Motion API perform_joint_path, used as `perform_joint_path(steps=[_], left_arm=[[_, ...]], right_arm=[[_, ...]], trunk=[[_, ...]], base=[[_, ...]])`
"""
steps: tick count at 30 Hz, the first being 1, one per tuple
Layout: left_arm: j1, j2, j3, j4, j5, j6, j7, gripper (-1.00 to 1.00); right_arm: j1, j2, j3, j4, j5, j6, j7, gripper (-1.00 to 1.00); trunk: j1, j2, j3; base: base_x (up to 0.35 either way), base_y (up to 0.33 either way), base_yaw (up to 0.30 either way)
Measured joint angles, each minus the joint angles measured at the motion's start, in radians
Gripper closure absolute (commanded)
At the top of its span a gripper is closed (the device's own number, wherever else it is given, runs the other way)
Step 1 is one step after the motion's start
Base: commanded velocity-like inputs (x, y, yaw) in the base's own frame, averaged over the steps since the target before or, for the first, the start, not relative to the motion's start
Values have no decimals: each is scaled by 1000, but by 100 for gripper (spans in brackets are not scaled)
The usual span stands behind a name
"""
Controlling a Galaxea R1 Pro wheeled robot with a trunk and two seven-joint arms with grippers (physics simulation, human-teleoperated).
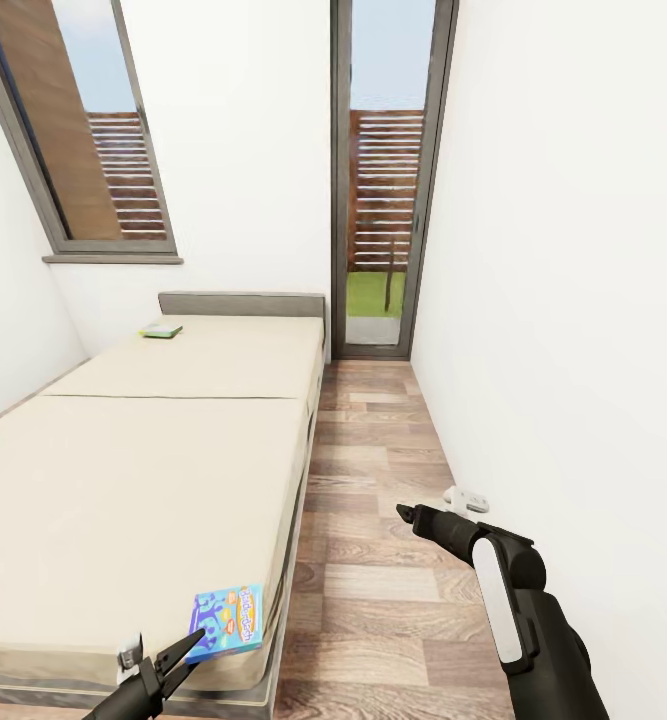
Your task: Put all the toys in the child's room - the three board games (two on the bed and one on the table), the two jigsaw puzzles on the table, and the tennis ball on the table - inside the toy box on the table in the child's room.
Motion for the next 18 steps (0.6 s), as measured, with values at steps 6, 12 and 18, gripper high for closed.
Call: perform_joint_path(steps=[6,12,18], left_arm=[[0,0,1,0,0,-1,0,-100],[0,0,1,0,0,-1,2,-100],[1,0,1,0,-2,-4,7,100]], right_arm=[[0,0,0,0,0,0,0,-100],[0,0,0,0,0,0,0,-100],[0,0,0,0,0,0,0,-100]], trunk=[[0,0,0],[0,0,0],[0,0,0]], base=[[0,0,0],[0,0,0],[0,0,0]])
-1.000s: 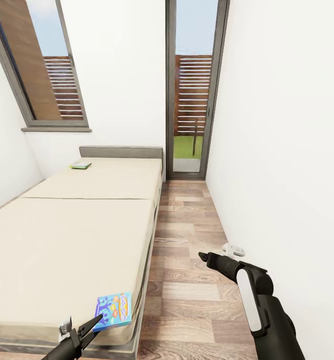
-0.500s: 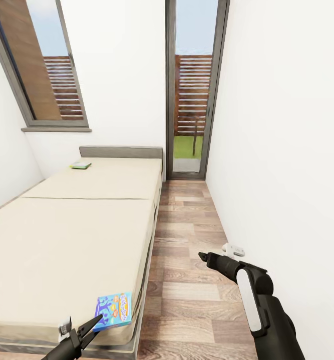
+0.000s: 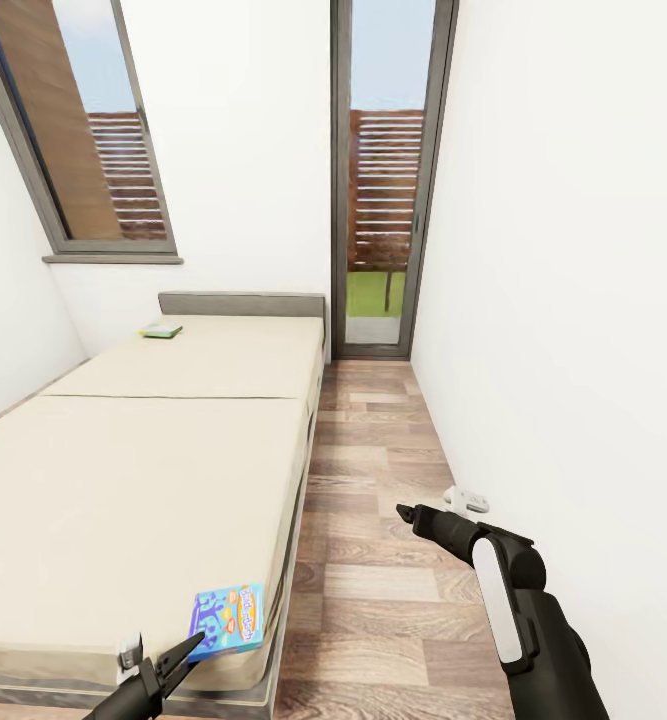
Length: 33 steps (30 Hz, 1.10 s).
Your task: Put all the toys in the child's room - the three board games (two on the bed and one on the table), the two jigsaw puzzles on the table, and the tennis ball on the table - inside the toy box on the table in the child's room.
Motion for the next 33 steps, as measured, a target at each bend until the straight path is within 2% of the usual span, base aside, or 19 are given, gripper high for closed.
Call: perform_joint_path(steps=[26,33], left_arm=[[0,0,1,0,0,1,3,100],[0,0,2,0,0,0,3,100]], right_arm=[[0,0,0,0,0,0,0,-100],[0,0,0,0,0,0,0,-100]], trunk=[[0,0,0],[-27,49,22]], base=[[0,0,0],[0,0,0]])
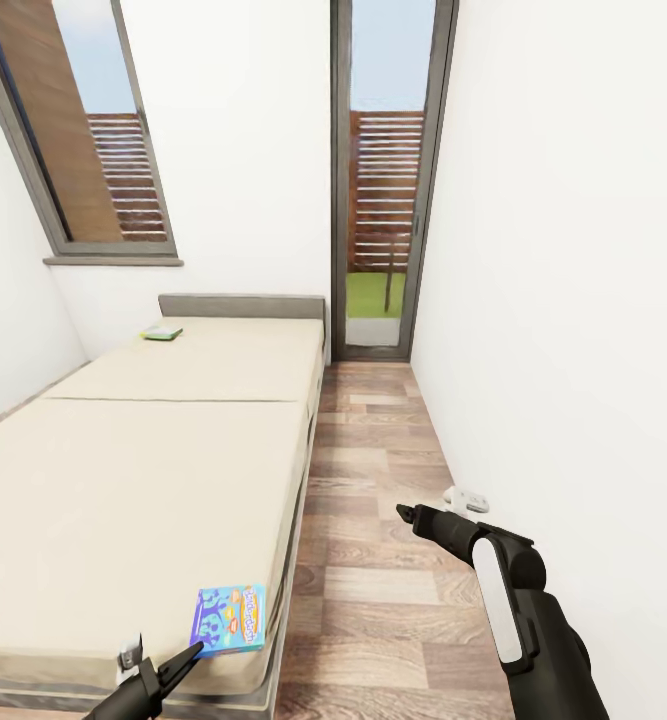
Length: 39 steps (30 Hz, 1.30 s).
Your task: Put all the toys in the child's room - the three board games (two on the bed and one on the table), the two jigsaw puzzles on the table, and the tennis ball on the table - inside the toy box on the table in the child's room.
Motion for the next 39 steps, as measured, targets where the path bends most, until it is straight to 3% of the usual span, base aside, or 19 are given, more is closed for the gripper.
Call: perform_joint_path(steps=[31,36,39], left_arm=[[-3,3,5,-14,4,2,-11,100],[7,-7,16,15,4,-27,17,100],[7,5,13,32,2,-34,32,100]], right_arm=[[0,0,-1,0,0,0,0,-100],[0,23,-1,1,-16,-25,10,-100],[0,23,-2,2,-30,-35,14,-100]], trunk=[[-119,217,97],[-119,217,97],[-119,217,97]], base=[[0,0,0],[0,0,0],[0,0,0]])
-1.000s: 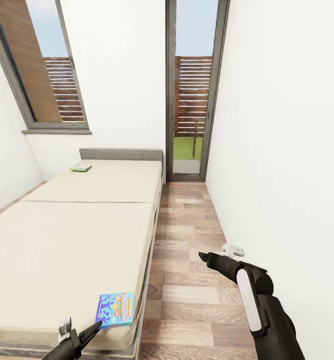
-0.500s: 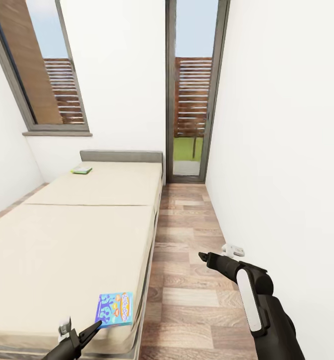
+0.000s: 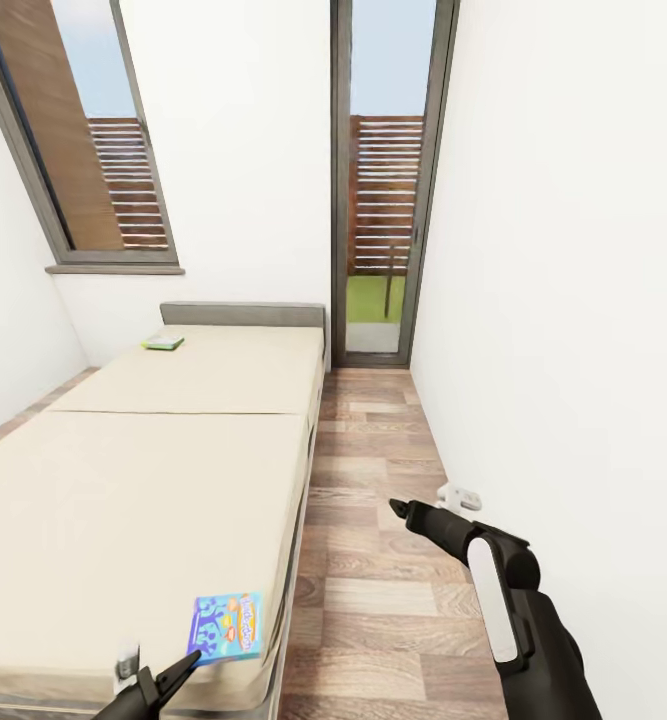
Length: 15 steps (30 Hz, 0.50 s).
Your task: Put all the toys in the child's room - the three board games (two on the bed and one on the table), the two jigsaw puzzles on the table, and the tennis ball on the table - inside the toy box on the table in the child's room.
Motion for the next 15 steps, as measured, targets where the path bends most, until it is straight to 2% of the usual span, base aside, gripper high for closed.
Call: perform_joint_path(steps=[9,15], left_arm=[[0,51,-2,18,1,-1,-2,100],[0,54,-3,9,2,-5,-15,100]], right_arm=[[0,0,7,24,-51,-51,1,-100],[0,0,8,25,-85,-71,2,-100]], trunk=[[0,0,0],[0,0,0]], base=[[0,0,0],[0,0,0]])
